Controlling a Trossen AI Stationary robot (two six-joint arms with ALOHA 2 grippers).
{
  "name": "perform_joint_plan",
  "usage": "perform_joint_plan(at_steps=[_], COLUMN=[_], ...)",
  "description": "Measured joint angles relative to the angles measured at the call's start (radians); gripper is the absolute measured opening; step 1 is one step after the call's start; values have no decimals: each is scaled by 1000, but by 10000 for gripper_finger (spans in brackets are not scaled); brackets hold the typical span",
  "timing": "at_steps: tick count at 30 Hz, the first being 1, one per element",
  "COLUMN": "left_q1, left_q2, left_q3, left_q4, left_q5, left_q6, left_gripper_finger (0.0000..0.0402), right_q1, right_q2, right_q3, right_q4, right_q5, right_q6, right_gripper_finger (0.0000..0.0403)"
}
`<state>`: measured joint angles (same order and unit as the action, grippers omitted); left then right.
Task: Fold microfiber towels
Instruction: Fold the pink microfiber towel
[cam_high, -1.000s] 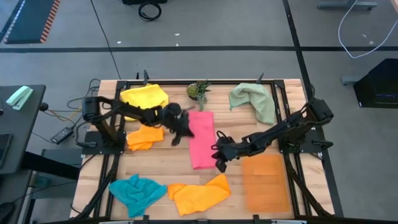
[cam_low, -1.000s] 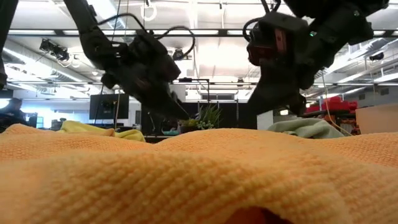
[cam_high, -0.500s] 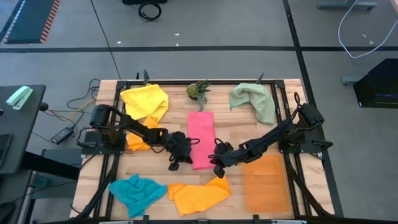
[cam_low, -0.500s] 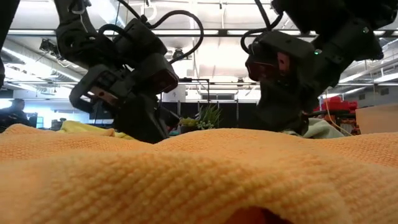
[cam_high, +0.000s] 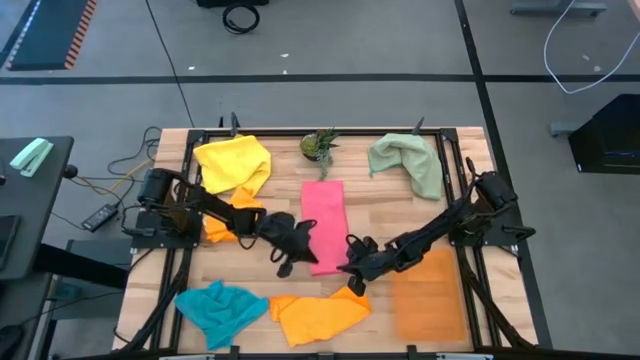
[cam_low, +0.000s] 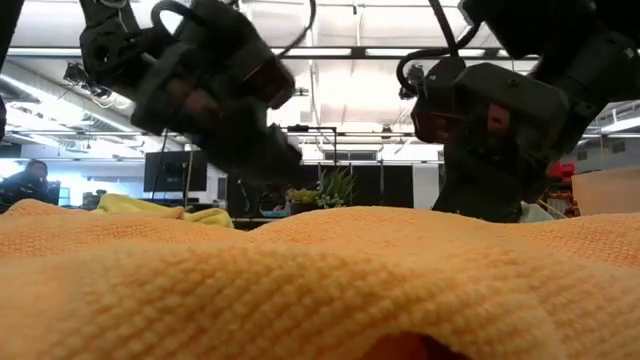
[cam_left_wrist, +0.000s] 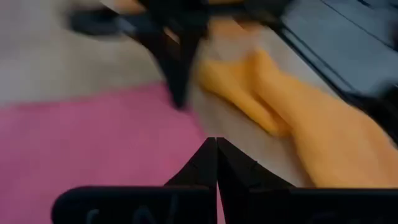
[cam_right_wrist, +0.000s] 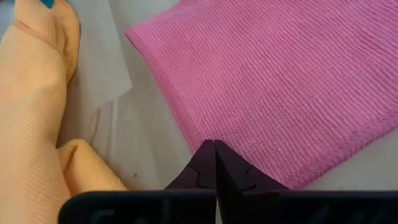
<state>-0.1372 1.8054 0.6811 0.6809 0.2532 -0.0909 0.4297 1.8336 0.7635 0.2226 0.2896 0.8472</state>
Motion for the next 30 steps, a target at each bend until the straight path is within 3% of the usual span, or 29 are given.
perform_joint_plan(at_steps=[2, 4, 16, 21, 24, 30], left_q1=[-14, -29, -158, -158, -147, -124], left_q2=[17, 49, 129, 129, 128, 128], left_q3=[2, 0, 0, 0, 0, 0], left_q4=[11, 3, 22, 8, 10, 17], left_q5=[-120, -177, -182, -192, -208, -213], left_q6=[-4, -32, -157, -166, -165, -160], left_gripper_finger=[13, 14, 22, 9, 6, 32], right_q1=[0, 0, -8, -8, -9, 8], right_q2=[0, 0, 1, 1, -15, -87], right_q3=[0, 0, 0, 0, -2, -4], right_q4=[-2, -3, -7, -7, -14, -13], right_q5=[0, -1, 23, 20, -42, -82], right_q6=[-1, -6, -15, -2, -5, -94], right_gripper_finger=[0, 0, 0, 0, 0, 0])
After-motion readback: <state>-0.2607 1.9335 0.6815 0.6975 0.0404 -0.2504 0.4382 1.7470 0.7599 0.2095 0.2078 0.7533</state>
